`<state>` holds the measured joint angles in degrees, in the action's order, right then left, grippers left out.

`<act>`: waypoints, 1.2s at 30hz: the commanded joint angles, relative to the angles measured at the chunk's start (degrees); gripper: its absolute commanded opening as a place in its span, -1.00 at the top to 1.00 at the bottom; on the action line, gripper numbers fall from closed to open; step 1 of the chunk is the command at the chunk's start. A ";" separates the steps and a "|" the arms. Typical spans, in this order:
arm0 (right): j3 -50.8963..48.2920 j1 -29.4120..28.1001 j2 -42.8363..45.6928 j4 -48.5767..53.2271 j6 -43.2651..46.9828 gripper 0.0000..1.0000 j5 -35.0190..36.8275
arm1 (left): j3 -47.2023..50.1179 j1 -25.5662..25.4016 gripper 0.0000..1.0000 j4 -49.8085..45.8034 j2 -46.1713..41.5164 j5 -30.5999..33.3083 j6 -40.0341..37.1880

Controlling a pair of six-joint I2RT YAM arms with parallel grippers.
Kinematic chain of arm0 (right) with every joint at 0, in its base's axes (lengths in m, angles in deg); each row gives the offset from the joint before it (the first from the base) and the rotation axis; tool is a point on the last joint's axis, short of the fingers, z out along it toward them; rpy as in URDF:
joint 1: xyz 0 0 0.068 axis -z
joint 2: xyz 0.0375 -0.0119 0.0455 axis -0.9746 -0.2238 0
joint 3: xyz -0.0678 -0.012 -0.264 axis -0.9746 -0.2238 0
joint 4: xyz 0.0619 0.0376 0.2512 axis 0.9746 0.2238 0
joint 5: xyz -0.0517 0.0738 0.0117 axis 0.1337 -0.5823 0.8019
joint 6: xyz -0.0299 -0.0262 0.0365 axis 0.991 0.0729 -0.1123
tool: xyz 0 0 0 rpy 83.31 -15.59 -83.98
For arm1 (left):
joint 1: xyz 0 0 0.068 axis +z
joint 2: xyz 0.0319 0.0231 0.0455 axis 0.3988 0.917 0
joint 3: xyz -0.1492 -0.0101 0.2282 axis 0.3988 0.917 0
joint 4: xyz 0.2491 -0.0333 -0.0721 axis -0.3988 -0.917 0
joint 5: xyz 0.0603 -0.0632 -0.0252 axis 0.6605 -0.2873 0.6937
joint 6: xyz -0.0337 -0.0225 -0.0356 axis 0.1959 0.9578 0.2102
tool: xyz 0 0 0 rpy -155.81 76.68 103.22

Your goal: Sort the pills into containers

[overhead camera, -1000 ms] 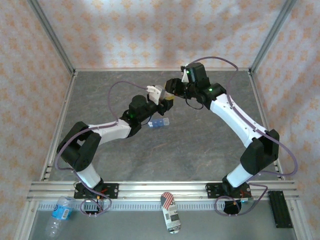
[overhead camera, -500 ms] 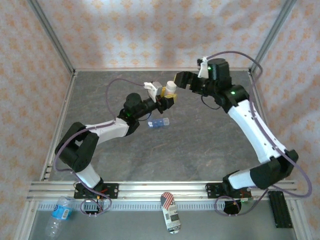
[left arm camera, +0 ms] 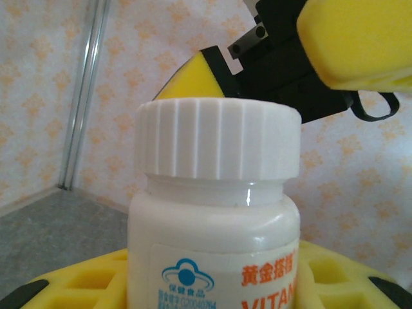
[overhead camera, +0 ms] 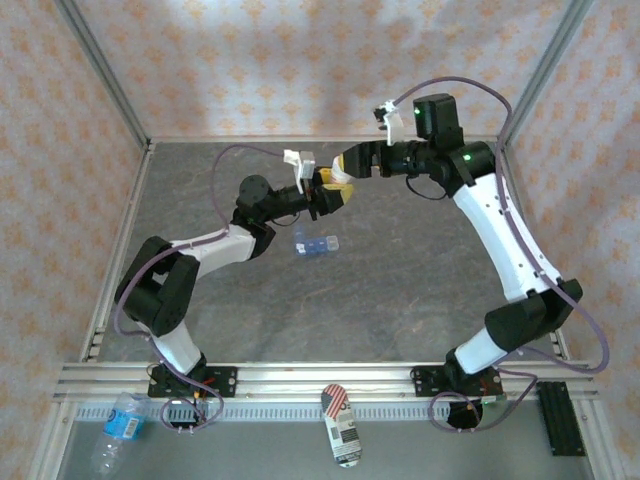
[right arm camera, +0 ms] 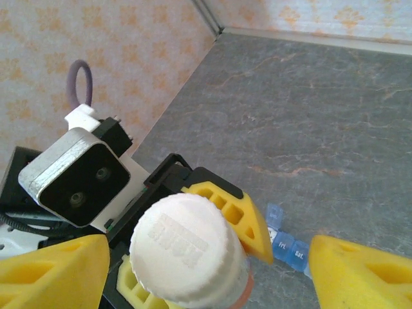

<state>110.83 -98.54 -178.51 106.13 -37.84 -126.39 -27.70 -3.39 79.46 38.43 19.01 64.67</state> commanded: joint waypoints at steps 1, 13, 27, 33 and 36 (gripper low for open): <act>2.63 -0.14 -1.07 2.63 2.29 -0.54 -4.00 | -1.57 0.07 1.00 3.58 0.66 -3.17 2.19; 2.83 -1.04 -3.20 2.90 2.21 -0.12 -4.72 | -2.40 -0.07 1.00 3.45 1.12 -3.24 2.45; -7.81 -4.48 -1.56 -3.91 -5.54 0.43 3.86 | -0.89 -1.64 1.00 -3.19 -2.71 7.44 -7.29; -15.53 -6.75 -0.39 -11.64 -13.53 0.45 12.62 | 0.85 -4.18 1.00 -6.36 -5.89 18.54 -15.15; -18.12 -8.06 -0.70 -15.24 -18.81 0.45 17.75 | 1.50 -6.31 1.00 -7.85 -7.03 24.59 -20.31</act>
<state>96.17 -103.35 -178.40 91.64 -49.75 -114.20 -24.62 -6.56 65.27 37.10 35.73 52.58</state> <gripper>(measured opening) 0.357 0.448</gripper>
